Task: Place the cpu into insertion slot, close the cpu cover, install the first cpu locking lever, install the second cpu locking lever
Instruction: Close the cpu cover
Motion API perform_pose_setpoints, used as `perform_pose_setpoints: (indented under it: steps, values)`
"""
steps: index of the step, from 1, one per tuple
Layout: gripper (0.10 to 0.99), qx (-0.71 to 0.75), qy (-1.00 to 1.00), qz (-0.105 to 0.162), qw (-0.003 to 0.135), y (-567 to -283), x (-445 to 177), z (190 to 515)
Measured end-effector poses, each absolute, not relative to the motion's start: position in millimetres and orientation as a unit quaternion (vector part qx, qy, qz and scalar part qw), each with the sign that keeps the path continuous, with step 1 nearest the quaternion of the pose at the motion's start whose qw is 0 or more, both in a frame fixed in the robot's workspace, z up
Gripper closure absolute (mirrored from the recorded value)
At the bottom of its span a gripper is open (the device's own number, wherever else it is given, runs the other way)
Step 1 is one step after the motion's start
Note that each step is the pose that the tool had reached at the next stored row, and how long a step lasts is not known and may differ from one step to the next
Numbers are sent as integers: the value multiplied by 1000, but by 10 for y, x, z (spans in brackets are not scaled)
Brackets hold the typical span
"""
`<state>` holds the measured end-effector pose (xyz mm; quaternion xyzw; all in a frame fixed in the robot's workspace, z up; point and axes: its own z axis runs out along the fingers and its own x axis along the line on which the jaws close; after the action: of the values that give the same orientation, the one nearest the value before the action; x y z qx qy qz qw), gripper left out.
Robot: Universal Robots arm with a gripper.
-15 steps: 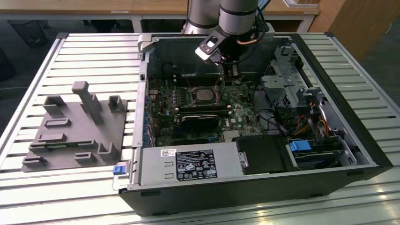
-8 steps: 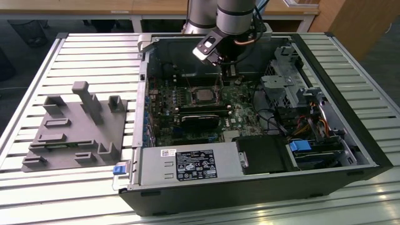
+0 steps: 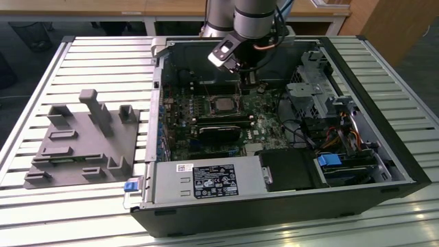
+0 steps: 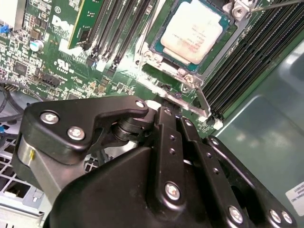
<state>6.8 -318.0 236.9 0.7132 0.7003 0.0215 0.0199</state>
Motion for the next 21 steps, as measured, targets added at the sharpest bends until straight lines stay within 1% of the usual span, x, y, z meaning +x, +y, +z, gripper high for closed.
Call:
perform_pose_setpoints:
  steps: [21]
  values:
    - [980, 713, 700, 22, 20, -3180, -102, 2327]
